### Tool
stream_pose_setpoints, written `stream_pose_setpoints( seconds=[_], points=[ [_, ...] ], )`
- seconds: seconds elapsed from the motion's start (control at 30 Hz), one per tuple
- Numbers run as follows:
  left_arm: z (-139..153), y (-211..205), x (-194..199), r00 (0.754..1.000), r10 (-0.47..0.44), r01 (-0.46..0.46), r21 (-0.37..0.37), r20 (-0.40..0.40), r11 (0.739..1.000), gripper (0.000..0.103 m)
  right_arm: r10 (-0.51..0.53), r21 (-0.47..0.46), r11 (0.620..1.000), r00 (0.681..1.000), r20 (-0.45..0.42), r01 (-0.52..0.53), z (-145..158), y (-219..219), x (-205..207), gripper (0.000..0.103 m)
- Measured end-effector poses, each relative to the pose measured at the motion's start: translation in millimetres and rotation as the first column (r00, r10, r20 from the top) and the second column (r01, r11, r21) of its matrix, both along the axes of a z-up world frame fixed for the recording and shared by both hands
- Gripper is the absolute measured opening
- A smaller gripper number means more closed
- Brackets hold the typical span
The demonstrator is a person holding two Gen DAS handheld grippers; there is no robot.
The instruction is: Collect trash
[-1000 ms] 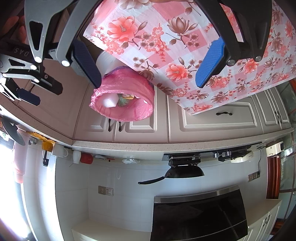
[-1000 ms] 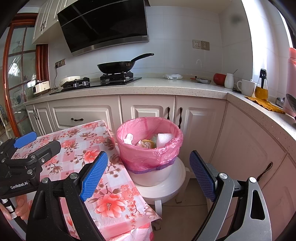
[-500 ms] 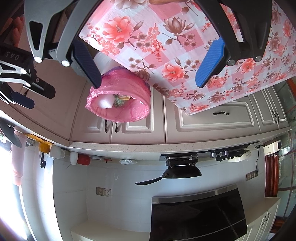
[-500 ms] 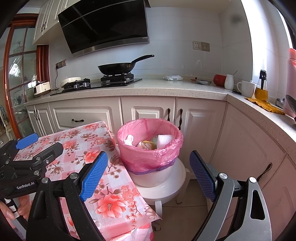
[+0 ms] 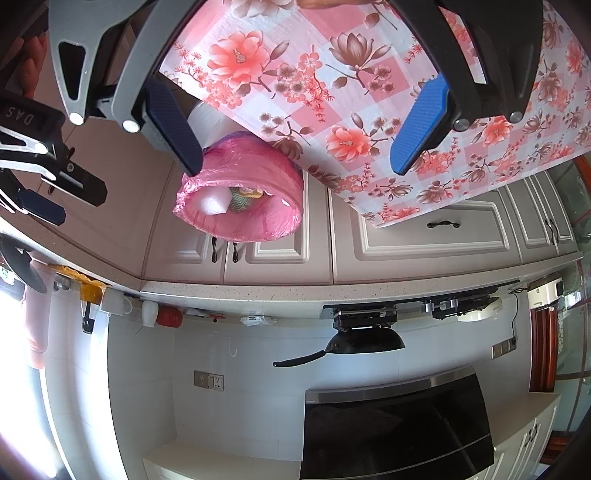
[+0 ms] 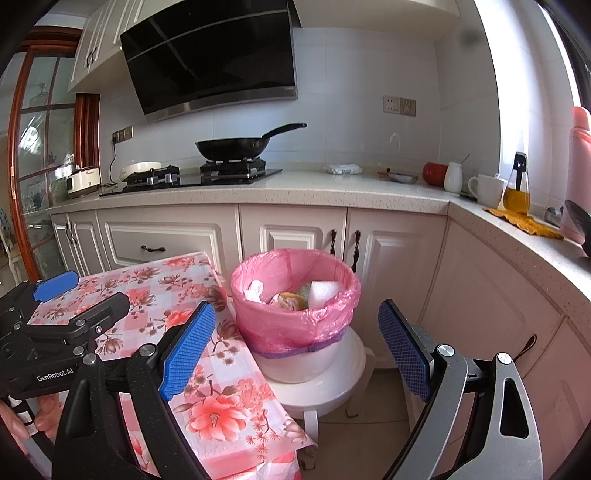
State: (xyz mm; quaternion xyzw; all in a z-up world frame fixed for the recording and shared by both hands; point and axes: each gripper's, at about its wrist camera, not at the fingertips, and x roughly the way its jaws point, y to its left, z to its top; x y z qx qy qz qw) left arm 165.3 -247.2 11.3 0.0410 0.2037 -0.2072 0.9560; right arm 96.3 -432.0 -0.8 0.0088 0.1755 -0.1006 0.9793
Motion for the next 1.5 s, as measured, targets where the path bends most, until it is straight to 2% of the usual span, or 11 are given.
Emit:
stream_pose_setpoints(
  seconds=[0.5, 0.77, 1.03, 1.17, 1.5],
  points=[
    [-16, -1, 2, 1.0, 0.003, -0.003, -0.024, 0.023, 1.0, 0.098, 0.009, 0.005, 1.0, 0.997, 0.081, -0.009, -10, -3, -5, 0.085],
    [-13, 3, 2, 0.999, 0.001, 0.002, -0.07, 0.043, 0.998, 0.098, 0.019, 0.0, 1.0, 0.995, 0.102, -0.019, -16, -3, -6, 0.085],
    [-13, 2, -3, 0.997, 0.001, 0.004, -0.079, 0.074, 0.997, 0.098, 0.018, 0.008, 1.0, 0.995, 0.095, -0.019, -20, -4, -2, 0.085],
    [-13, 3, -2, 0.998, 0.008, -0.003, -0.085, 0.055, 0.996, 0.098, 0.013, 0.007, 1.0, 0.996, 0.092, -0.014, -22, -5, 0, 0.085],
    [-11, 4, -6, 0.997, -0.002, 0.009, -0.087, 0.083, 0.996, 0.098, 0.011, 0.007, 1.0, 0.996, 0.091, -0.011, -22, -4, 0, 0.085]
  ],
)
